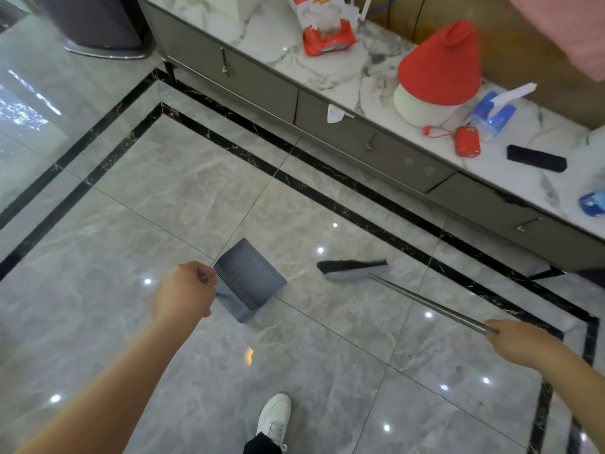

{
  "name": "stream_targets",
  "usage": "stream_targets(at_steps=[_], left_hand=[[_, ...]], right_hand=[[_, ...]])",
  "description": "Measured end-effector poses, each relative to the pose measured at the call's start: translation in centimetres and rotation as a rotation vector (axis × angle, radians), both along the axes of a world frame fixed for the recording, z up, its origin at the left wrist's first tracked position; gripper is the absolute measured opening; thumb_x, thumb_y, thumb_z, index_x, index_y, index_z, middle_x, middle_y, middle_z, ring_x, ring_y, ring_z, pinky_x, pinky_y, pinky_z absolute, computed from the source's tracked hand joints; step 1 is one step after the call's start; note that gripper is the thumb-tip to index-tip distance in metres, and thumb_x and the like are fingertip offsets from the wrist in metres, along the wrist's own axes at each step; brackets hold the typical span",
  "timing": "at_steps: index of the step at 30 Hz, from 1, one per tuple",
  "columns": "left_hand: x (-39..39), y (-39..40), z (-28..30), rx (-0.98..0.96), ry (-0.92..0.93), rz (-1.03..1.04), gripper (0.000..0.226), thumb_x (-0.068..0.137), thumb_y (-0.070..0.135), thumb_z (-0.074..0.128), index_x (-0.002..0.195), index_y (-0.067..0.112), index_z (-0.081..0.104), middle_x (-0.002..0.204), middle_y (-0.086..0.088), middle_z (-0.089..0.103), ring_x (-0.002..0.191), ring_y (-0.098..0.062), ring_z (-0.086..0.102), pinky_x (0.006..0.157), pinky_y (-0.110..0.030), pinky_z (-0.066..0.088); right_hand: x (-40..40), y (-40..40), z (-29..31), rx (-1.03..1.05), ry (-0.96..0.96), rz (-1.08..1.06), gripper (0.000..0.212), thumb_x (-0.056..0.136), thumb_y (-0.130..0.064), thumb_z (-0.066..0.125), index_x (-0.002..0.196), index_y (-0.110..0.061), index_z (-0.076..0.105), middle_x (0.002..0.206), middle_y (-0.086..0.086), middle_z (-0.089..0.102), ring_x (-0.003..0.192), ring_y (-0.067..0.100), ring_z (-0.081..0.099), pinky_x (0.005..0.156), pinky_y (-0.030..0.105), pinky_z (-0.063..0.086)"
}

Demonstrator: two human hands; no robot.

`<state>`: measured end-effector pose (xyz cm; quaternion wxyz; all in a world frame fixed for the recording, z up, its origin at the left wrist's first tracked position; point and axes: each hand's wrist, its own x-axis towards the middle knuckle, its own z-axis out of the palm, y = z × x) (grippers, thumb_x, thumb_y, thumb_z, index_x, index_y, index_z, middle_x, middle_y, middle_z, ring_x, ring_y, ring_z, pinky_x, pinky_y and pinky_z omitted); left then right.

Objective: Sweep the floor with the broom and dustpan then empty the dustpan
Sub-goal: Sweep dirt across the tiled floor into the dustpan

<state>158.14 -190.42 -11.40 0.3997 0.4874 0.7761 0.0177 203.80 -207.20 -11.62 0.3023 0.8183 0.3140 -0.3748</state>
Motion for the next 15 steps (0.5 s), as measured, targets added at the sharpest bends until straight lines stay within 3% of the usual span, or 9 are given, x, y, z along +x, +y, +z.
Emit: stream_targets(at_steps=[3,5,8,11,15], left_hand=[[0.9,-0.1,0.6,-0.006,-0.013,-0.03,0.028,0.089,0.003,0.043,0.089,0.023,0.063,0.1,0.002,0.072,0.055,-0.024,0.068,0.07,-0.041,0.06],[1.8,-0.2,0.9,0.0,-0.019,-0.065,0.027,0.089,0.004,0.044,0.093,0.022,0.063,0.102,0.005,0.07,0.049,-0.022,0.066,0.068,-0.039,0.06],[3.7,-0.8,1.5,0.012,-0.043,-0.115,0.03,0.087,0.001,0.042,0.095,0.021,0.064,0.103,0.004,0.07,0.046,-0.022,0.065,0.064,-0.036,0.059],[5.9,-1.3,1.7,0.002,-0.037,-0.176,0.031,0.087,0.0,0.043,0.093,0.022,0.063,0.103,0.003,0.071,0.049,-0.023,0.067,0.062,-0.036,0.059],[8.7,-1.8,1.5,-0.007,-0.007,-0.197,0.031,0.086,0.0,0.044,0.093,0.024,0.063,0.103,0.005,0.071,0.049,-0.023,0.067,0.064,-0.037,0.059]], right_hand=[[1.0,-1.8,2.1,0.133,0.018,-0.149,0.042,0.101,-0.026,0.036,0.142,-0.015,0.043,0.137,0.008,0.052,0.121,0.026,0.051,0.097,0.034,0.042],[0.9,-2.5,2.6,0.247,0.073,-0.338,0.038,0.099,-0.022,0.043,0.135,-0.013,0.052,0.106,0.007,0.06,0.089,0.024,0.056,0.074,0.031,0.046],[-0.5,-2.2,2.4,0.338,0.129,-0.656,0.027,0.098,-0.025,0.045,0.121,-0.02,0.06,0.072,0.007,0.047,0.05,0.014,0.036,0.048,0.02,0.031],[-2.9,-0.6,2.0,0.343,0.371,-1.061,0.012,0.098,-0.027,0.046,0.097,-0.019,0.055,0.053,0.003,0.042,0.03,0.006,0.025,0.031,0.009,0.019],[-5.2,0.4,-0.4,0.315,0.775,-1.676,0.02,0.097,-0.024,0.045,0.079,-0.015,0.045,0.041,-0.002,0.039,0.022,0.003,0.025,0.022,0.007,0.017]])
